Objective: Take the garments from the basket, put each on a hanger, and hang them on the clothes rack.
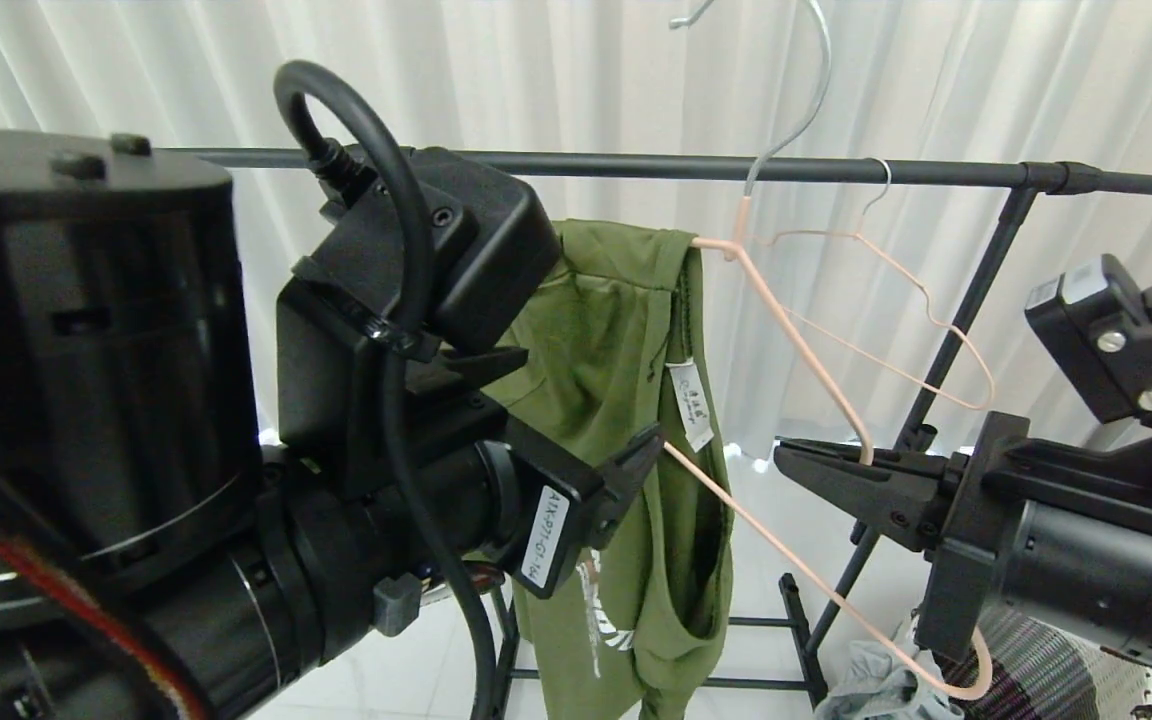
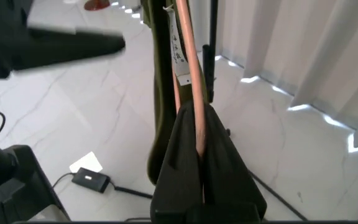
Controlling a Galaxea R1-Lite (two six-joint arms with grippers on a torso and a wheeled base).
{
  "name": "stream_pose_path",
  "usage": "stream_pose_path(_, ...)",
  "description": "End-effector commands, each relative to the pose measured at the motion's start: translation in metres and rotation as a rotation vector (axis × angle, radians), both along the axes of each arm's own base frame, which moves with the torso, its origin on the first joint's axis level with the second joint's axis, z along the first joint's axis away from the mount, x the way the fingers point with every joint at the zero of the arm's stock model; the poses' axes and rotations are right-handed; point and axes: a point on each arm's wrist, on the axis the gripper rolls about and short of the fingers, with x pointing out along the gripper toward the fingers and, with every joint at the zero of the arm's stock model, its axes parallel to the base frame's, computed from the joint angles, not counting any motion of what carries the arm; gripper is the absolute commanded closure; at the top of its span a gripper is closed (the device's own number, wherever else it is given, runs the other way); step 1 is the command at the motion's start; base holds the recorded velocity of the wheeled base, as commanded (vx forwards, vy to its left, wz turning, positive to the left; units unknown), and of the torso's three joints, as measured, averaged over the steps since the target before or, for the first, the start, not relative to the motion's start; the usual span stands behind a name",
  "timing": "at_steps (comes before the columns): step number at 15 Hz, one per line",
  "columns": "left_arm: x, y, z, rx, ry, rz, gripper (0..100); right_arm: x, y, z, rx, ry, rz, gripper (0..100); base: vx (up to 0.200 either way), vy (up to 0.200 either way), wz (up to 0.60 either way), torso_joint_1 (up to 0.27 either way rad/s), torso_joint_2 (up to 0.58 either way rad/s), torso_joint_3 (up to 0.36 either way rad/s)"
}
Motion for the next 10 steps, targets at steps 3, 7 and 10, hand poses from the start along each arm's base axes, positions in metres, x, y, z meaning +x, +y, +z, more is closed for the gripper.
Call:
stream_pose_path(3,-0.002,0.02,-0.007,-0.013,-0.023,0.035,0,-0.001,-0.004,0.002,-0.002,-0.031,-0.002,100,0.0,0.0,0.0,0.0,0.0,0.0)
stream_pose_path(7,0.005,0.056,0.001,0.085,-0.176,0.006,0,0.005,-0.021,0.001,-0.037,-0.032,-0.059,100,0.0,0.0,0.0,0.0,0.0,0.0)
stream_pose_path(10,0.021,0.075,0.007,0.201,-0.296,-0.125,0,0.004,-0.033,0.002,-0.09,-0.015,-0.005,100,0.0,0.0,0.0,0.0,0.0,0.0)
